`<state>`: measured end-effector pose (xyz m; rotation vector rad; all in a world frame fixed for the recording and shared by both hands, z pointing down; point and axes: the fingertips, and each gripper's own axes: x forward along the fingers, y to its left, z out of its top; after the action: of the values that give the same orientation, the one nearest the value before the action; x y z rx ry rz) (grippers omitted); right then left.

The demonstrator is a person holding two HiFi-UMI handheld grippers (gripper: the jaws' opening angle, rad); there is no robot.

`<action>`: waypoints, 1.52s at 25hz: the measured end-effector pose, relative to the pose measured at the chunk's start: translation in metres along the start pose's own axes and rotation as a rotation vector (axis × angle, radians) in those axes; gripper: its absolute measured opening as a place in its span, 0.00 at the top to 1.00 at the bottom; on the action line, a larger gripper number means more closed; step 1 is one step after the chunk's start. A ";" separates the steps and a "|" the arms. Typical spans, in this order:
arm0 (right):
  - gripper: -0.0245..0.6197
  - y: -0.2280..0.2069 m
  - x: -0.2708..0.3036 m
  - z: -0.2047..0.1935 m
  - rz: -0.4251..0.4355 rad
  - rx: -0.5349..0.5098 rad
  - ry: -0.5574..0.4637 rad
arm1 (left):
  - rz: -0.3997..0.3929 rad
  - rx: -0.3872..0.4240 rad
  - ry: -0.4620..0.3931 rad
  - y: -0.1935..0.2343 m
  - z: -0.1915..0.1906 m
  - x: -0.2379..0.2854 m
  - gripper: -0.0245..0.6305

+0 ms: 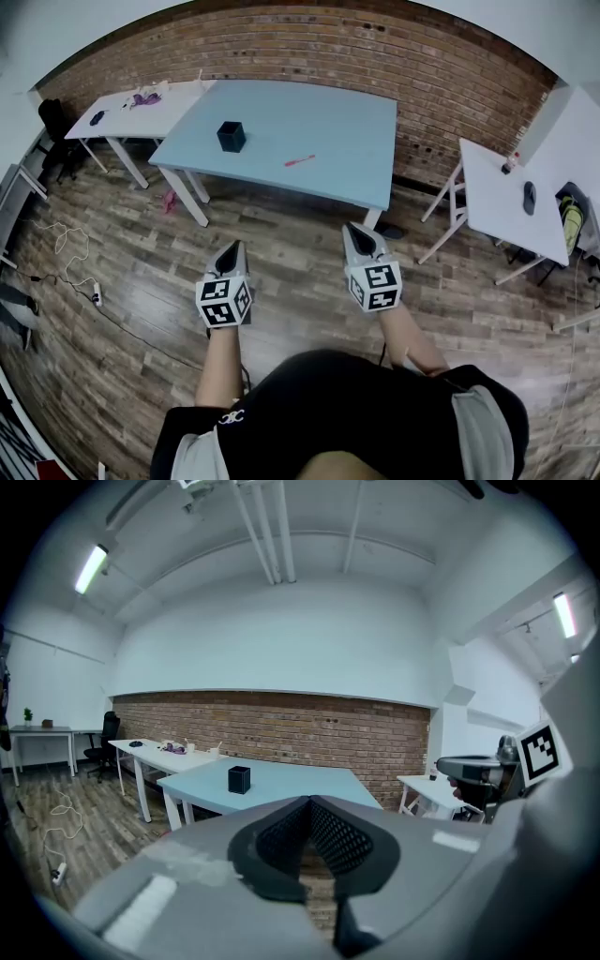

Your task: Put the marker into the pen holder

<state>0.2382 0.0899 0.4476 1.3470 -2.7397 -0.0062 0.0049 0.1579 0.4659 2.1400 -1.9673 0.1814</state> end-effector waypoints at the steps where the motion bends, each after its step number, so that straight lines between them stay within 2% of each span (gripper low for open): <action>1: 0.95 0.002 0.001 0.000 0.002 -0.006 0.001 | -0.001 -0.001 0.000 0.002 0.000 0.000 0.95; 14: 0.95 0.032 0.014 -0.001 -0.033 -0.034 0.008 | -0.022 -0.010 -0.006 0.041 -0.009 -0.008 0.95; 25: 0.95 0.050 0.013 -0.015 -0.076 -0.018 0.026 | -0.044 -0.006 -0.013 0.066 -0.014 -0.016 0.95; 32: 0.95 0.048 0.024 -0.016 -0.078 -0.053 0.026 | -0.044 -0.012 -0.035 0.077 -0.015 -0.009 0.95; 38: 0.95 0.030 0.054 -0.019 -0.087 -0.034 0.019 | -0.032 -0.002 -0.024 0.090 -0.016 0.012 0.95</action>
<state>0.1830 0.0662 0.4715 1.4478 -2.6514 -0.0458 -0.0829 0.1435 0.4916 2.1808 -1.9437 0.1493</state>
